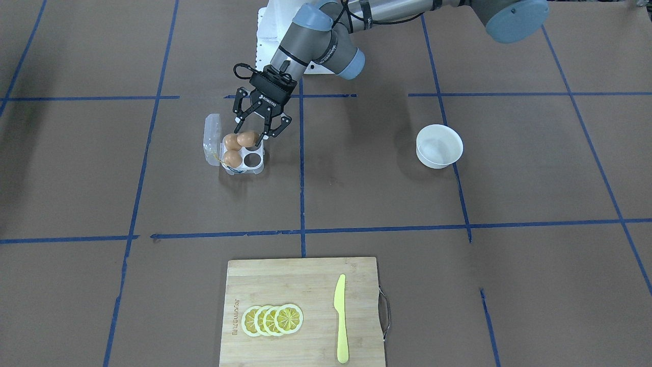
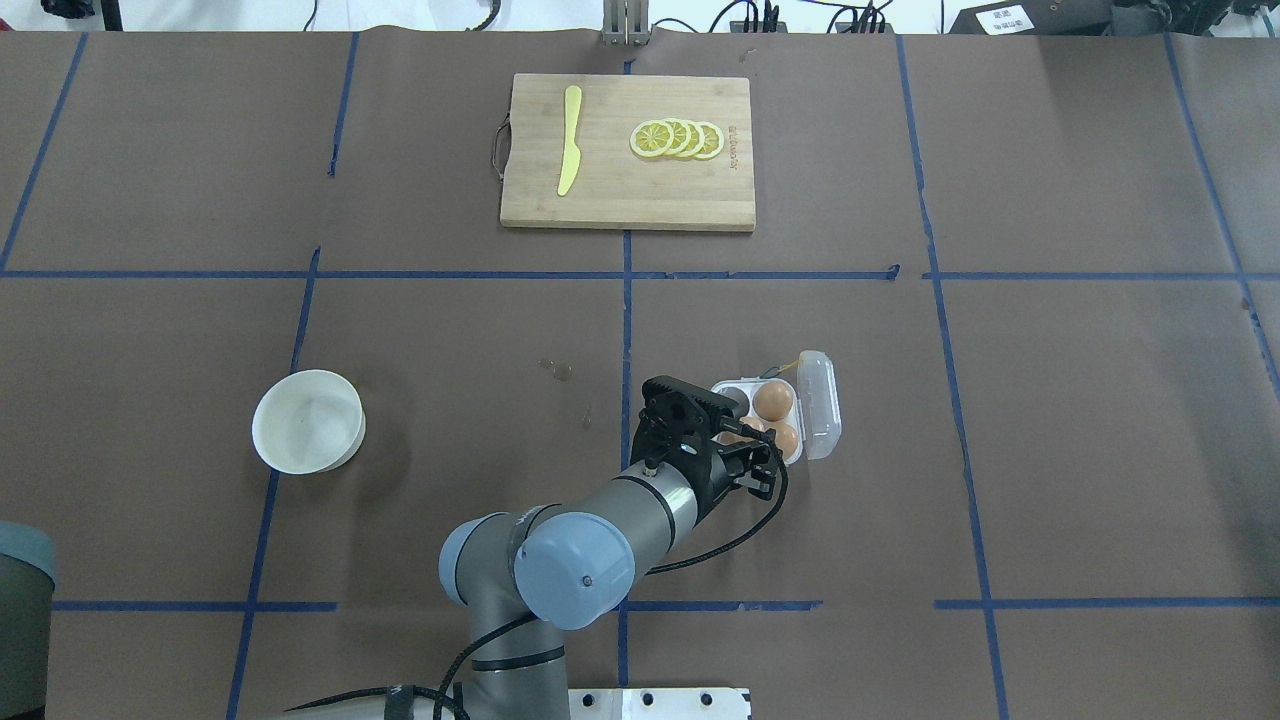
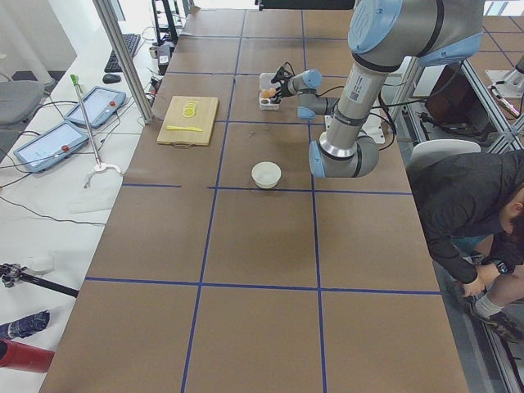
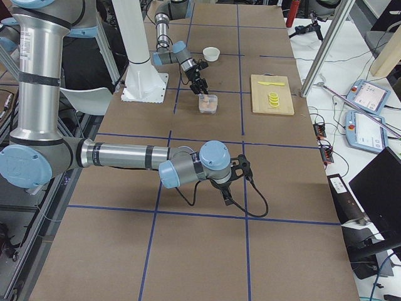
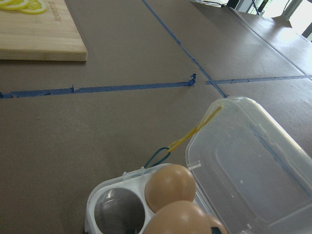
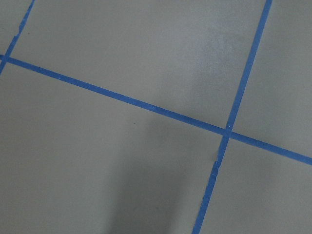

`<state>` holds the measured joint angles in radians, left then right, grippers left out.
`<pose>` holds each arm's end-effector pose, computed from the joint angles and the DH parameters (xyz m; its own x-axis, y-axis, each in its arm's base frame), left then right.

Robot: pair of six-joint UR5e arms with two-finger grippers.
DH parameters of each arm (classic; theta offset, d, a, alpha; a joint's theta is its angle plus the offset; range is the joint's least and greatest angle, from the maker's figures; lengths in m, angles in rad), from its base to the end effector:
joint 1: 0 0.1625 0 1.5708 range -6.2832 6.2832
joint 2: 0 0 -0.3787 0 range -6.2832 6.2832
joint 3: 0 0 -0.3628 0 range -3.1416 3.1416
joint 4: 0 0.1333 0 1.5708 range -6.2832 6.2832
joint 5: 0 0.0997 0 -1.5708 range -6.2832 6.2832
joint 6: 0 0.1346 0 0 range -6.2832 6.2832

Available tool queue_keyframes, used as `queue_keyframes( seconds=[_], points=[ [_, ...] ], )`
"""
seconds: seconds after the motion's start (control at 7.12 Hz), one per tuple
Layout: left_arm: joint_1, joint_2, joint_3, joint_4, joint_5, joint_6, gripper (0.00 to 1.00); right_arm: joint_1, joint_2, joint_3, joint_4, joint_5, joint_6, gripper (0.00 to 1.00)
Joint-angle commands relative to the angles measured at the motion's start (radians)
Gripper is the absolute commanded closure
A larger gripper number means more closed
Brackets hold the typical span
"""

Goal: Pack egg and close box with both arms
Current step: 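Lower the egg into the empty carton slot and open the left gripper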

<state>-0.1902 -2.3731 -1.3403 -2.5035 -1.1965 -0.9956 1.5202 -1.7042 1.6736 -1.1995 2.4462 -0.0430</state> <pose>0.6617 -0.3133 0.1382 0.3452 0.4492 -0.8241 0.4129 0.7158 0.5631 0.0079 -0.4360 0.5969 0.6243 -0.3288 0.7086 0.0746 0.9280 0.3649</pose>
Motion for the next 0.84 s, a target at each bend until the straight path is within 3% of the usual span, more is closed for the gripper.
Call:
queue_keyframes(
  seconds=[0.0,0.14,0.28,0.7],
  points=[
    [0.000,0.000,0.000,0.000,0.000,0.000,0.27,0.000,0.000,0.000,0.001,-0.001,0.000,0.00],
    [0.000,0.000,0.000,0.000,0.000,0.000,0.27,0.000,0.000,0.000,0.001,0.000,0.000,0.00],
    [-0.002,0.000,-0.007,0.002,-0.006,0.000,0.03,0.000,0.000,0.000,0.000,0.000,0.000,0.00],
    [-0.012,0.015,-0.112,0.009,-0.096,0.015,0.01,0.000,0.000,0.000,0.000,0.000,0.000,0.00]
  ],
)
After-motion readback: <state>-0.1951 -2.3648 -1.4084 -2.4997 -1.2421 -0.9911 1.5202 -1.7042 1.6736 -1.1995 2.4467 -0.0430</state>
